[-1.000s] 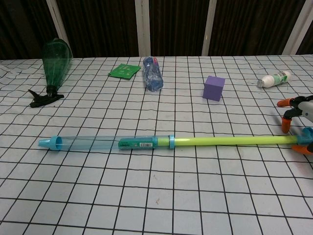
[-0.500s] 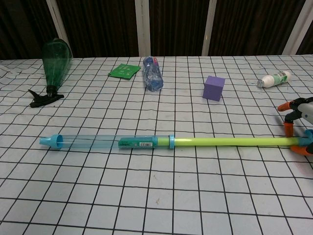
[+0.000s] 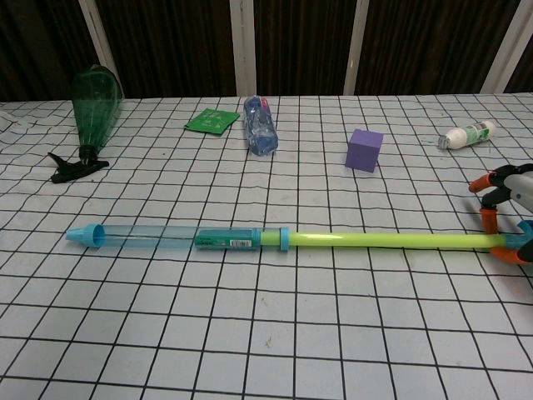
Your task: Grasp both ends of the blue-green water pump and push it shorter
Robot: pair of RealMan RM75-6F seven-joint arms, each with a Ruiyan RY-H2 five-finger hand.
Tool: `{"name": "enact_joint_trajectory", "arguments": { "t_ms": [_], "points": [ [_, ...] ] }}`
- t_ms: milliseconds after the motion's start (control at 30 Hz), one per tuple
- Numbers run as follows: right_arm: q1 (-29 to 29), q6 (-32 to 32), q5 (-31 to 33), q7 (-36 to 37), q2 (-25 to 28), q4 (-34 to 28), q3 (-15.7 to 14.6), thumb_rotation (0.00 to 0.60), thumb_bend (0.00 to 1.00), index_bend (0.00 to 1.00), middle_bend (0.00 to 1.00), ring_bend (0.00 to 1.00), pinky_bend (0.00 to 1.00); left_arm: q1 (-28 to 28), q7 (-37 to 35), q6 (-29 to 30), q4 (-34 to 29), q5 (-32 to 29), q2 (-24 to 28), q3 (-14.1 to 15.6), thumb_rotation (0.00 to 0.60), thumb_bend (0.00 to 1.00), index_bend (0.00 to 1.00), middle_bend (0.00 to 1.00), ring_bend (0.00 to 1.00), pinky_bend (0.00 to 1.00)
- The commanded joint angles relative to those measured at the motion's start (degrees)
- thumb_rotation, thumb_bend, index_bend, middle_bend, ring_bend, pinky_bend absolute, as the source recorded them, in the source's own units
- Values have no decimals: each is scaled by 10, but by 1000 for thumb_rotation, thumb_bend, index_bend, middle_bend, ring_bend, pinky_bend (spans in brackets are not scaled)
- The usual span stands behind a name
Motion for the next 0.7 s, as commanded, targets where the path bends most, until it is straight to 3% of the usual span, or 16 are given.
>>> {"name": "enact_joint_trajectory", "arguments": {
  "t_ms": [33, 167, 400, 700],
  "points": [
    [0, -1, 1, 1, 2, -2, 0, 600, 395, 622, 178, 0, 0, -7, 10, -13, -26, -10, 6, -4, 600, 105, 0, 0, 0, 0],
    [2, -1, 3, 6, 6, -8, 2, 600, 395, 622, 178, 0, 0, -31, 44, -51, -58, -45, 18, -21, 600, 149, 8, 0, 0, 0],
    [3, -3, 3, 9, 13, -22, 2, 600, 395, 622, 178, 0, 0, -92, 109, -124, -61, -123, 2, -62, 600, 239, 213, 27, 0, 0],
    [3, -1, 4, 7, 19, -33, -2, 600, 396, 622, 179, 0, 0, -182, 225, -212, -12, -253, -77, -86, 600, 246, 347, 63, 0, 0]
  ]
}}
